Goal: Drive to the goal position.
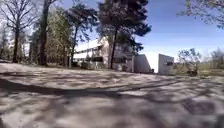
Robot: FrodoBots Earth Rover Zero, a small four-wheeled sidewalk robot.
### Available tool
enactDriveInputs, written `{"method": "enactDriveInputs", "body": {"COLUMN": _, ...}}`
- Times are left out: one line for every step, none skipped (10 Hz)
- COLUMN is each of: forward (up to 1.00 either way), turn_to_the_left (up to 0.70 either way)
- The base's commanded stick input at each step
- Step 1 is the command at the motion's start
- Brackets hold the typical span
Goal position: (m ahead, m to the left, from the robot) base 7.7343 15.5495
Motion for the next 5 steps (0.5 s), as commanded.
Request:
{"method": "enactDriveInputs", "body": {"forward": 1.0, "turn_to_the_left": 0.0}}
{"method": "enactDriveInputs", "body": {"forward": 1.0, "turn_to_the_left": 0.0}}
{"method": "enactDriveInputs", "body": {"forward": 1.0, "turn_to_the_left": 0.08}}
{"method": "enactDriveInputs", "body": {"forward": 1.0, "turn_to_the_left": 0.18}}
{"method": "enactDriveInputs", "body": {"forward": 1.0, "turn_to_the_left": 0.27}}
